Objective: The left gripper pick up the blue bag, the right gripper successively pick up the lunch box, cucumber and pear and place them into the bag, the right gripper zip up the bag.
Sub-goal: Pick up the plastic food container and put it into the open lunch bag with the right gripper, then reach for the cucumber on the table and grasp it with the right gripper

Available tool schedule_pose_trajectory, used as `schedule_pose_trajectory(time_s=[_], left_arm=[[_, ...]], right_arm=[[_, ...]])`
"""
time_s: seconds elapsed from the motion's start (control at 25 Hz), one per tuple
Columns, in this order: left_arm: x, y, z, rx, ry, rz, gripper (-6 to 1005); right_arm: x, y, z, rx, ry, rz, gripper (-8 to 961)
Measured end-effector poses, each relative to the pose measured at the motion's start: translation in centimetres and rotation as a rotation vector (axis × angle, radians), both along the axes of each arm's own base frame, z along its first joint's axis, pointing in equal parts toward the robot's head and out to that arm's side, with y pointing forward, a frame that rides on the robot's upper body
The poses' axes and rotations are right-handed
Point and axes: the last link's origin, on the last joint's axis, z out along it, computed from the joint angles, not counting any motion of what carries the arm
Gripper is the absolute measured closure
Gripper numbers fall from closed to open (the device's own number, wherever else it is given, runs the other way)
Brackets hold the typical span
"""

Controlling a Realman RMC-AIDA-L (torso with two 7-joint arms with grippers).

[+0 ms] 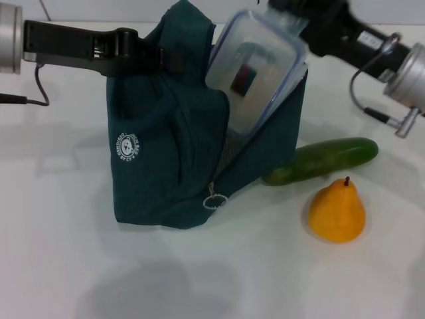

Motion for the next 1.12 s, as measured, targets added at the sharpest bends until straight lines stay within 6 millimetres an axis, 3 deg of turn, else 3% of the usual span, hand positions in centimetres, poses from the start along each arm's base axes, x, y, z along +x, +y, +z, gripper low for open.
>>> schedule_pose_trajectory(time_s=[0.48,0.72,1.0,1.12], left_arm=[[-0.3,-0.2,-0.2,-0.003,0.004,0.002,959],[-0.5,-0.3,-0.2,-0.002,0.006,0.006,960],[-0.8,-0.4,0.0,0.002,0.011,0.013,960],[-1.2,-0.5,0.1,0.005,0.014,0.02,960]], right_arm=[[-1.9,0.2,-3.9,-0.045,-0.226,0.055,840],[-1.1,-0.1,-3.2,-0.003,-0.188,0.038,808],[0.2,-0.1,-1.1,0.08,-0.134,0.024,618],[1.2,0.0,0.8,0.149,-0.135,0.049,495]])
